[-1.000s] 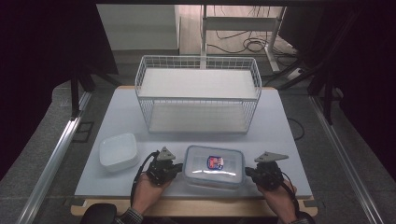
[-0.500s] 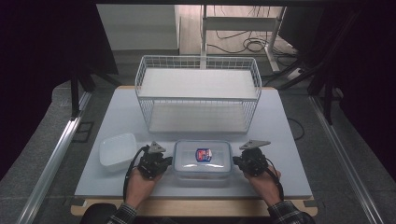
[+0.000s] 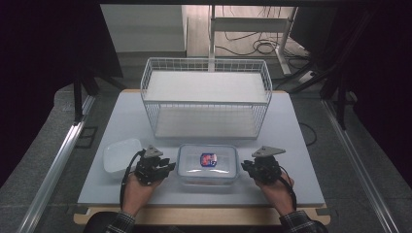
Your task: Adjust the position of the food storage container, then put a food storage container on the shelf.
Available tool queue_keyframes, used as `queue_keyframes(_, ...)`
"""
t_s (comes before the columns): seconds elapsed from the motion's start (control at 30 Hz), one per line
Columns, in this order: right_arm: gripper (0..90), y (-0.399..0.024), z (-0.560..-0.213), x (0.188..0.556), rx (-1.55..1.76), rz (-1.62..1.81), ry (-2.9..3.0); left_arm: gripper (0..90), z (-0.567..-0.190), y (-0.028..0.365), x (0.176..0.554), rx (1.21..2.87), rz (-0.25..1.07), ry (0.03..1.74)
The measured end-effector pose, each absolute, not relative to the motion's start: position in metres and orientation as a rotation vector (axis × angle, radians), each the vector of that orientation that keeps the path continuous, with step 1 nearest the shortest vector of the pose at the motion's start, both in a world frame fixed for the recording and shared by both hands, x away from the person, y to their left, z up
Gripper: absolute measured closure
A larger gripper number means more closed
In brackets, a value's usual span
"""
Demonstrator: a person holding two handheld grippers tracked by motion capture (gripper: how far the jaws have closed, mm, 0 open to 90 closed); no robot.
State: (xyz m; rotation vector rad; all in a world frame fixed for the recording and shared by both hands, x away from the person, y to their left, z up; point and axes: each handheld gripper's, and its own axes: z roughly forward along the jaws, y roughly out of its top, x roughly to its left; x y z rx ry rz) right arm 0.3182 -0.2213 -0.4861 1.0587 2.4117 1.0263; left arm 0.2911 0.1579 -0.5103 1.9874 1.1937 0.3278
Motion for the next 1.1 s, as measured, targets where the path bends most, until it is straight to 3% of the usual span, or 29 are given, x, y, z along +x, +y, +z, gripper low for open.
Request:
queue_keyframes(0.07,75.5,-0.224,-0.485,0.318,1.057,1.035,2.404,55.2,-0.509,0.160,0.290,1.982,0.325,1.188)
queue_keyframes(0.4,36.4,-0.244,-0.479,0.308,1.059,1.126,2.382,30.1,-0.506,0.171,0.285,1.979,0.306,1.137)
queue_keyframes(0.53,25.8,-0.247,-0.480,0.304,1.061,1.158,2.391,18.7,-0.506,0.171,0.284,1.995,0.320,1.105)
queue_keyframes(0.77,15.3,-0.248,-0.480,0.303,1.070,1.188,2.381,10.3,-0.508,0.171,0.285,1.993,0.304,1.127)
queue_keyframes(1.1,9.9,-0.245,-0.479,0.303,1.055,1.199,2.376,7.4,-0.509,0.173,0.286,1.955,0.318,1.142)
